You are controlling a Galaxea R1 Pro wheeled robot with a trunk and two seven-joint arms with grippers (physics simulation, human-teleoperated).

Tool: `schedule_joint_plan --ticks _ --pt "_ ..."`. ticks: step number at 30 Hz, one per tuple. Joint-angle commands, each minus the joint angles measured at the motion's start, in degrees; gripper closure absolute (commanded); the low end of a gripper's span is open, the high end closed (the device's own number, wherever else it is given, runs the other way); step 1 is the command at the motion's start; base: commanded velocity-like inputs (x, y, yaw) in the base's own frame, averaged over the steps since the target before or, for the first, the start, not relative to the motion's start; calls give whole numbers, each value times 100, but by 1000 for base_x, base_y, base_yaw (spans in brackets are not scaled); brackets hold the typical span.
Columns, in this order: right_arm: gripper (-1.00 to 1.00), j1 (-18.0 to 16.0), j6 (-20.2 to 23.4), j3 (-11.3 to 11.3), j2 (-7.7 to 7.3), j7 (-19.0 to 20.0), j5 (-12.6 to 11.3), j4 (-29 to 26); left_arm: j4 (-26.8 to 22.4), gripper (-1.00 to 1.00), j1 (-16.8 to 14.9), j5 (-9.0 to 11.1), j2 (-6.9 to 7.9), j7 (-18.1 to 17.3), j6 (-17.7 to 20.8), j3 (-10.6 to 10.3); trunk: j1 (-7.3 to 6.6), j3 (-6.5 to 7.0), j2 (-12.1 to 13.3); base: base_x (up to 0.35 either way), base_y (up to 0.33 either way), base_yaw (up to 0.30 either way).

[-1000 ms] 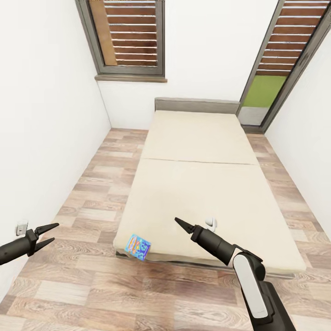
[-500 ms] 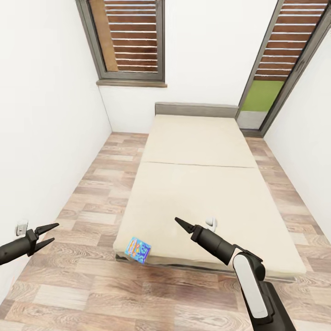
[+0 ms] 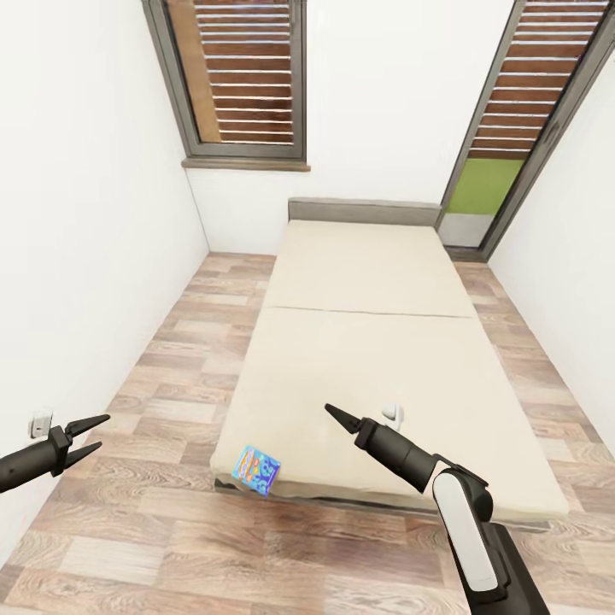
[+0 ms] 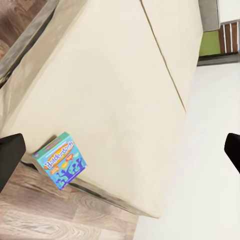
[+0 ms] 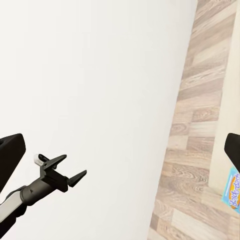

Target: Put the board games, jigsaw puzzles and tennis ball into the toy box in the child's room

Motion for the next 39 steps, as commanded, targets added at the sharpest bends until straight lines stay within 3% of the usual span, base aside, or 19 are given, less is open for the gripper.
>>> schedule_joint_plan --ticks 1,39 --pt "-100 -4 38 -11 5 5 -20 -1 3 -100 -5 2 0 -12 28 7 3 1 -9 0 0 0" --pt "-100 -3 33 -1 5 -5 -20 66 3 -100 -5 2 -4 -6 26 7 3 360 -9 0 0 0"
